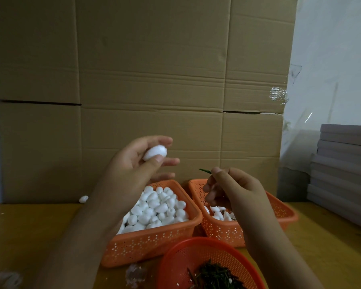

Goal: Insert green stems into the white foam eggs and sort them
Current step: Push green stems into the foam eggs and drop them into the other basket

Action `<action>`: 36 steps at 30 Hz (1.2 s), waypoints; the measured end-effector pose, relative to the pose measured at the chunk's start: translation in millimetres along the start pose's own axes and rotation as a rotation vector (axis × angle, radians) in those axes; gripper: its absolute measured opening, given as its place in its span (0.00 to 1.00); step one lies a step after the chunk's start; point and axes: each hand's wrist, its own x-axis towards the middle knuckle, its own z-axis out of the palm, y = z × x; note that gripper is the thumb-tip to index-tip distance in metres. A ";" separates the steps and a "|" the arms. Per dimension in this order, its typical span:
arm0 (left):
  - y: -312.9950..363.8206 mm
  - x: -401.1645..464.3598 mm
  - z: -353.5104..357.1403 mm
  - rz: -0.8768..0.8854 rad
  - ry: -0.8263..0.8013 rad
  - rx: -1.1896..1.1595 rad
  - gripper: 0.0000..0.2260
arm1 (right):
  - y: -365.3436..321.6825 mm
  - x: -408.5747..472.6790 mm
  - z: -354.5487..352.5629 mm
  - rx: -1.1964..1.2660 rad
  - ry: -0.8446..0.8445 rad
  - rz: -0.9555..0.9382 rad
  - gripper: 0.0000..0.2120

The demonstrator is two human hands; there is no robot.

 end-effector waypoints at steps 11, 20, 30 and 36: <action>6.1 -3.8 0.5 -0.071 -0.052 -0.178 0.19 | 3.4 -0.1 2.3 -0.016 -0.019 0.016 0.14; 4.7 -1.3 -3.6 -0.167 -0.250 -0.432 0.11 | 3.5 -1.0 3.9 -0.036 -0.028 0.020 0.14; 2.5 5.8 -3.1 -0.224 -0.224 -0.604 0.11 | 5.9 -1.4 4.1 -0.045 -0.035 0.017 0.15; 0.3 1.4 4.2 -0.176 -0.106 -0.375 0.05 | 7.1 -1.4 5.0 -0.056 -0.043 0.018 0.15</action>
